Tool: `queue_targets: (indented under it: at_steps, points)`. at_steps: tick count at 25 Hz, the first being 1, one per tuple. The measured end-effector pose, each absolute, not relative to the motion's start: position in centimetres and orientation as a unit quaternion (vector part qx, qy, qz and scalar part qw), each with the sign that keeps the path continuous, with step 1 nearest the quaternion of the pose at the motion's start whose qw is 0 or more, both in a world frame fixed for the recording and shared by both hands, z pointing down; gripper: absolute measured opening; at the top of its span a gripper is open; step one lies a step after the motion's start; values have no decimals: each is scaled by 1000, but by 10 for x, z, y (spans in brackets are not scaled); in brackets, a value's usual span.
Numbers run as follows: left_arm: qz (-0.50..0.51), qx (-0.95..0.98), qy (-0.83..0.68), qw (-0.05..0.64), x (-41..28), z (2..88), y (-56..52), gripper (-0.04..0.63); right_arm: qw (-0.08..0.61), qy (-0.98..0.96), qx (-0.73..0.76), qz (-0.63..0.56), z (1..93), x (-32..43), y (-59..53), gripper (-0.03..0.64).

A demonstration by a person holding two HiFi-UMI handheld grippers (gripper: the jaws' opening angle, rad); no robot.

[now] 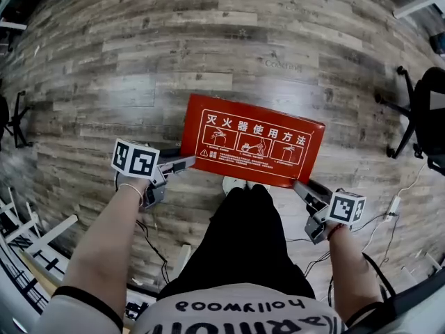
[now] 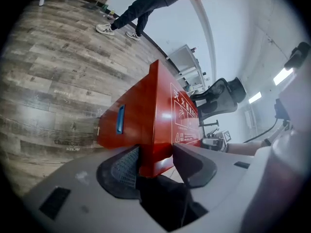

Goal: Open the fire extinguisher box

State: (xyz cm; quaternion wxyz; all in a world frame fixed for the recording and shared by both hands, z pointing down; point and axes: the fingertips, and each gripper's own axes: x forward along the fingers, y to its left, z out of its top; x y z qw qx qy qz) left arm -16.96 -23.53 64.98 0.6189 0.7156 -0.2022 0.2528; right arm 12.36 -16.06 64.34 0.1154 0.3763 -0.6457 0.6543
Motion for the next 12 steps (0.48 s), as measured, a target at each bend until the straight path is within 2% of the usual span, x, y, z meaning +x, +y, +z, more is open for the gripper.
queue_targets:
  at_steps: [6,12]
  points:
    - [250,712,-217,620,-172,643,-235,186,121,-641,380,656,635,126,-161,207]
    - [232,713,-221,624,-174,616,-237,186,70,-633,330,697,601,117,-166,195]
